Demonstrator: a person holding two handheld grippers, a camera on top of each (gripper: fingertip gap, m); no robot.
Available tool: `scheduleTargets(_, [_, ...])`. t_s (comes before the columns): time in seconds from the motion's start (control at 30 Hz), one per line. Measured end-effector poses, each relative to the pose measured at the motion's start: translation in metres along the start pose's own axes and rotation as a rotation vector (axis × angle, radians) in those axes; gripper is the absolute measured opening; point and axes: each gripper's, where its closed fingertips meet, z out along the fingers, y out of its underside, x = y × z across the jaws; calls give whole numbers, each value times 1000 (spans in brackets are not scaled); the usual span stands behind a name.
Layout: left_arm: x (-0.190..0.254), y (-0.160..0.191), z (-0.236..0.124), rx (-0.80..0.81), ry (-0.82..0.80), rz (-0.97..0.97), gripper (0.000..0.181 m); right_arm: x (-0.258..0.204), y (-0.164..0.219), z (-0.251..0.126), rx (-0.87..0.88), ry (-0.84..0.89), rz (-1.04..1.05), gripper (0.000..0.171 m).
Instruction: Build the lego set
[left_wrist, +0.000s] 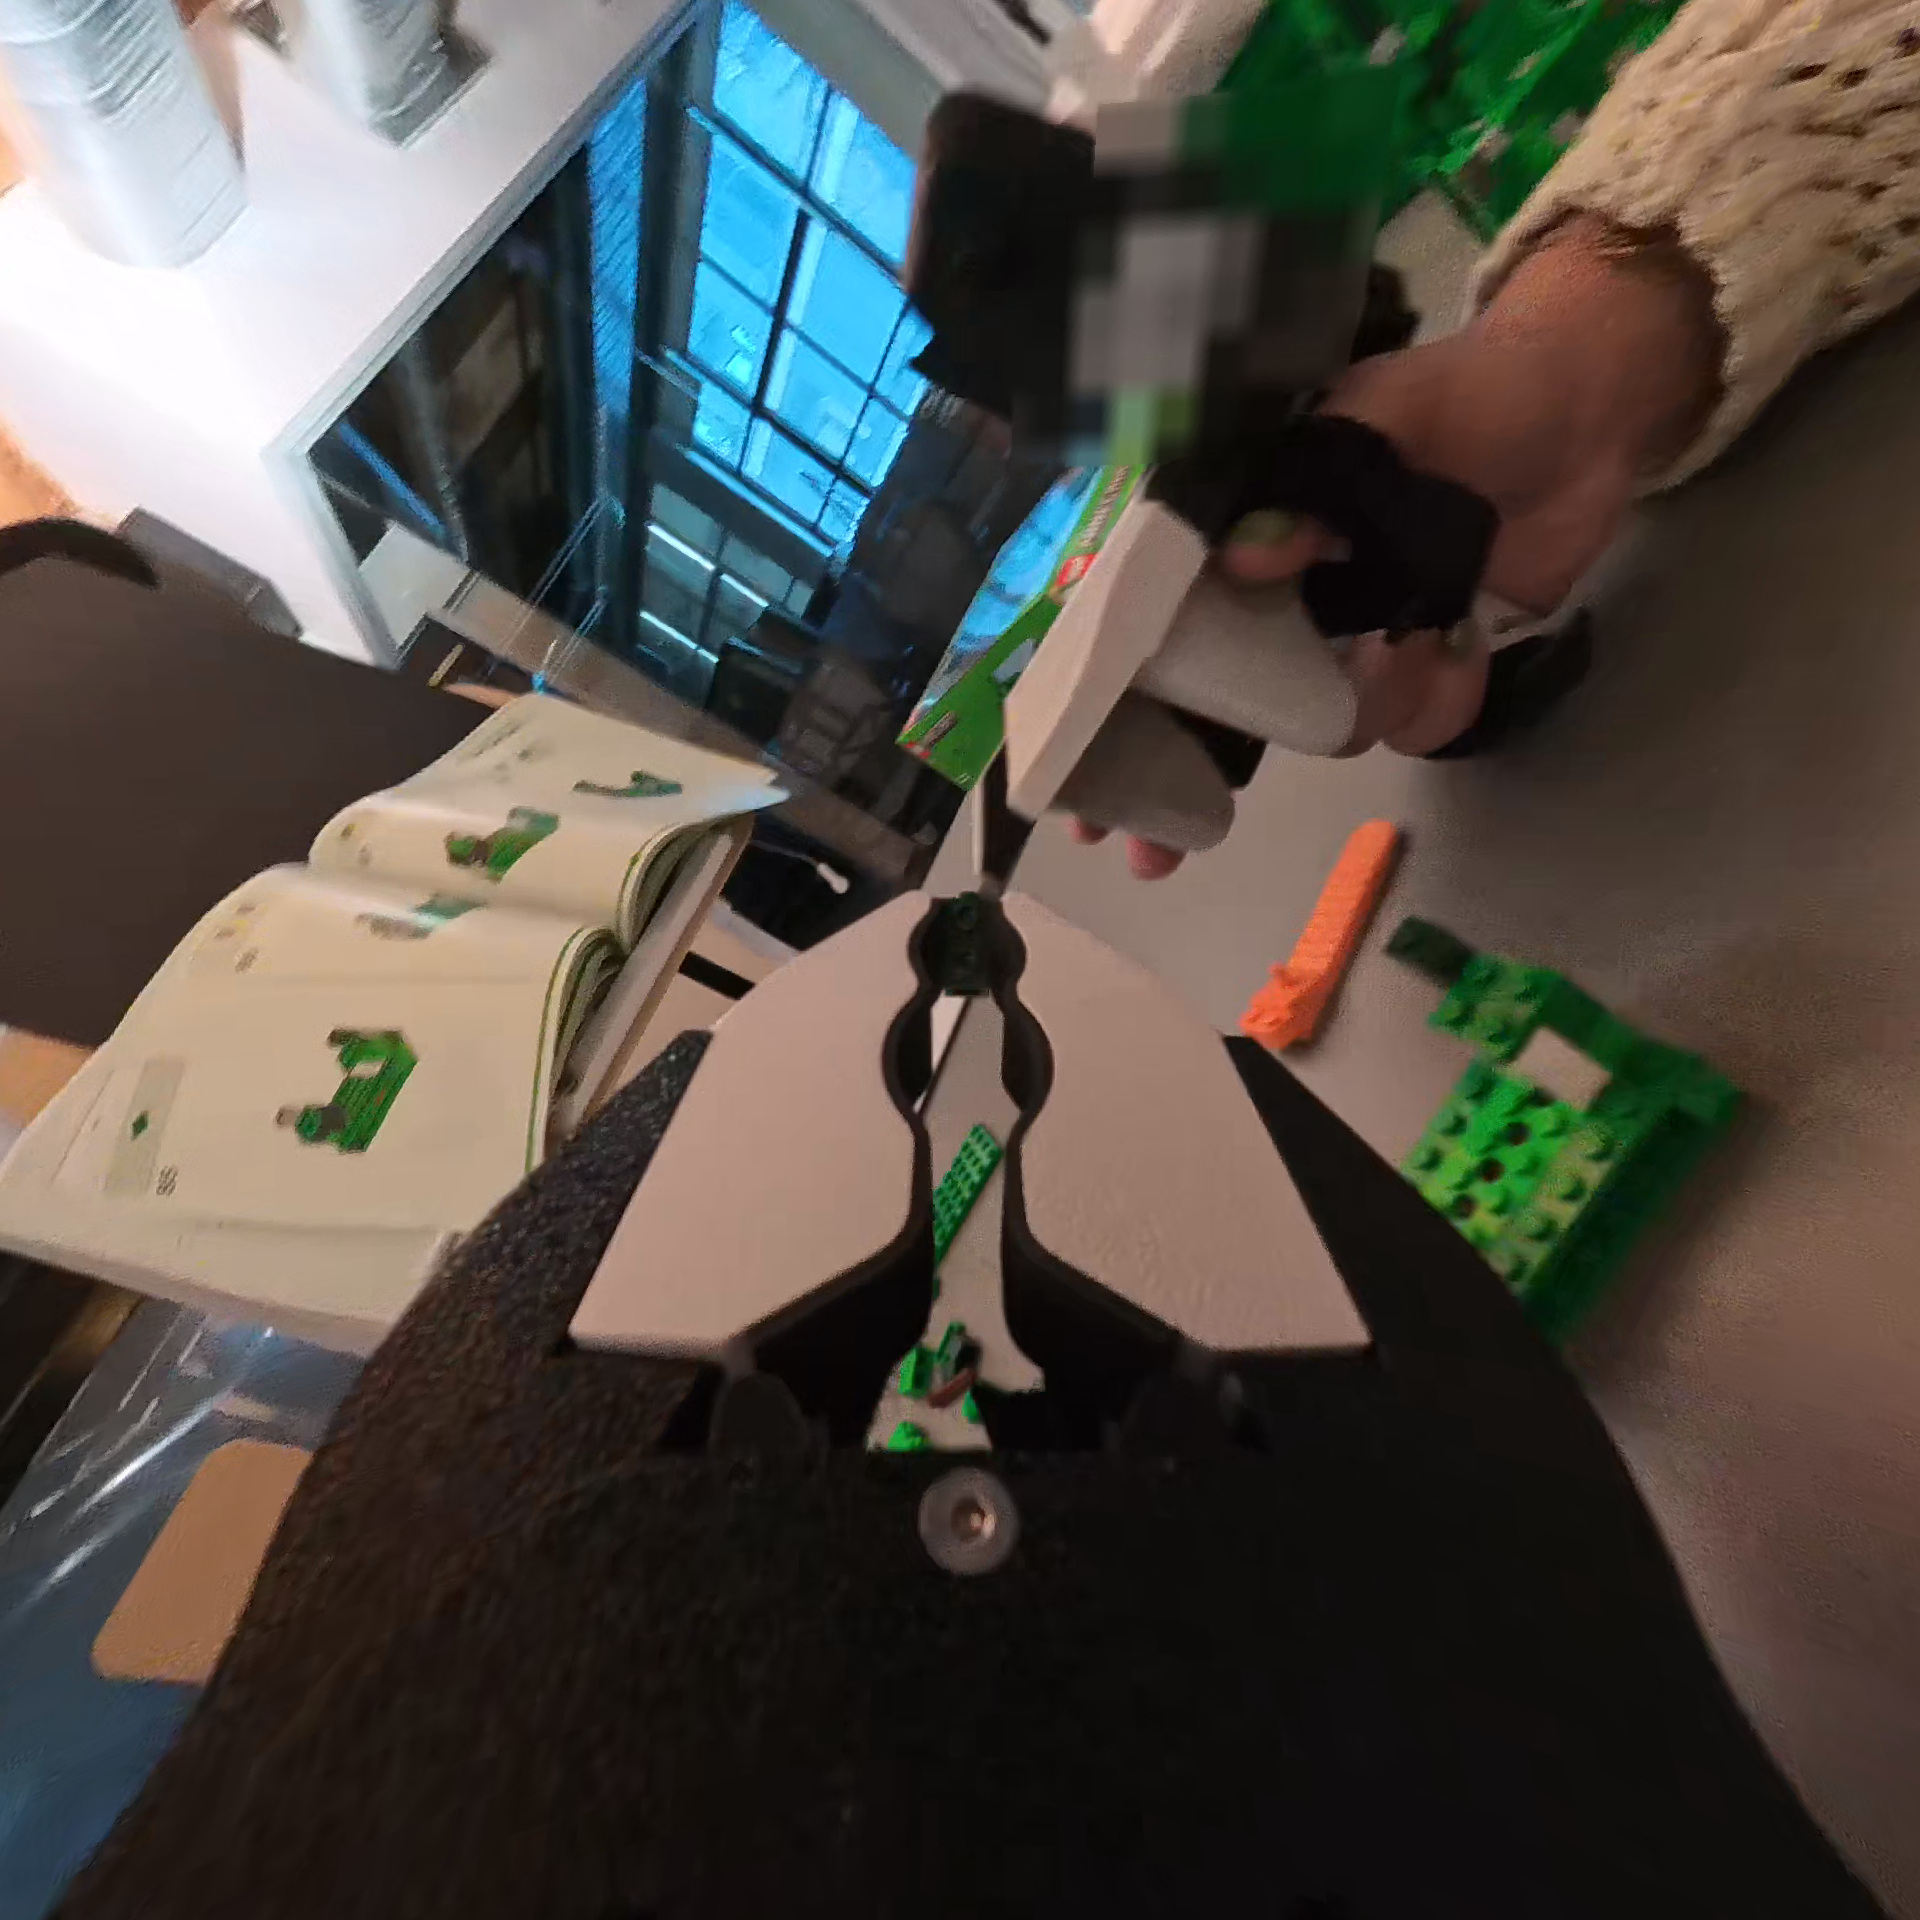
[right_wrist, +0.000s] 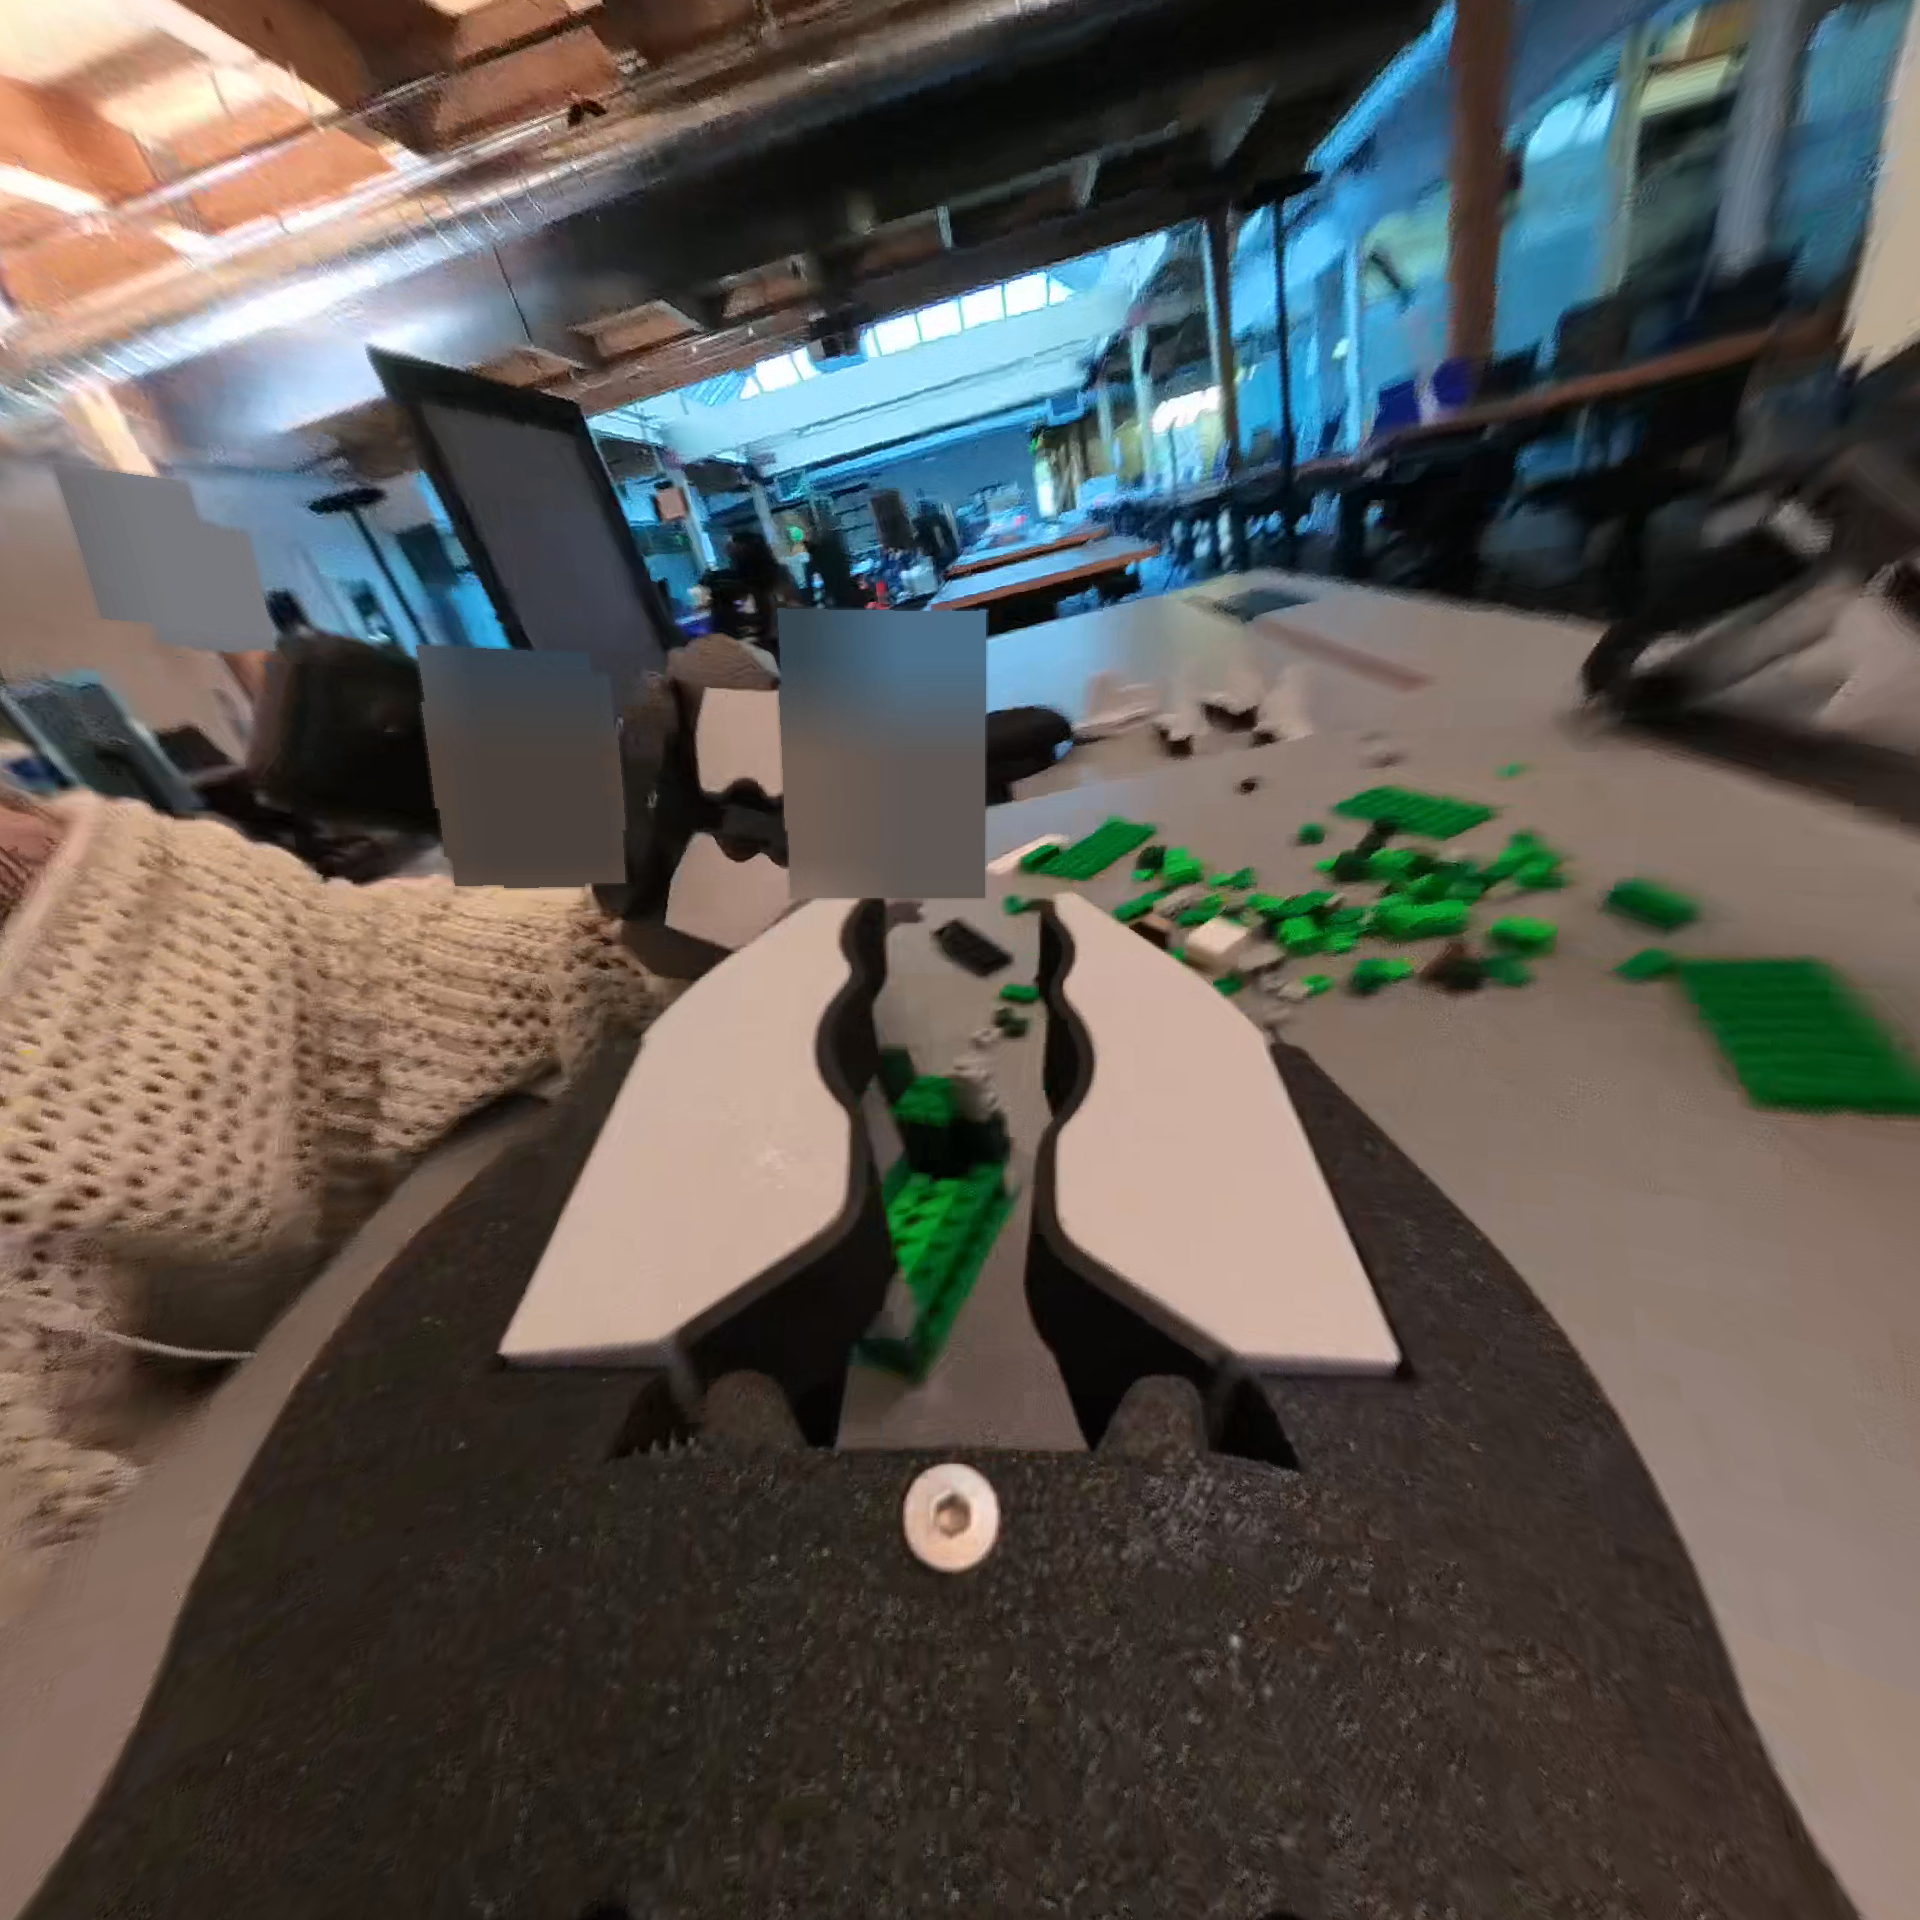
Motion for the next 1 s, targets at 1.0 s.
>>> scheduleTargets(1.0, [39,6,5,-92,159,125,28,-18,32,-6,-244,-179,256,9])
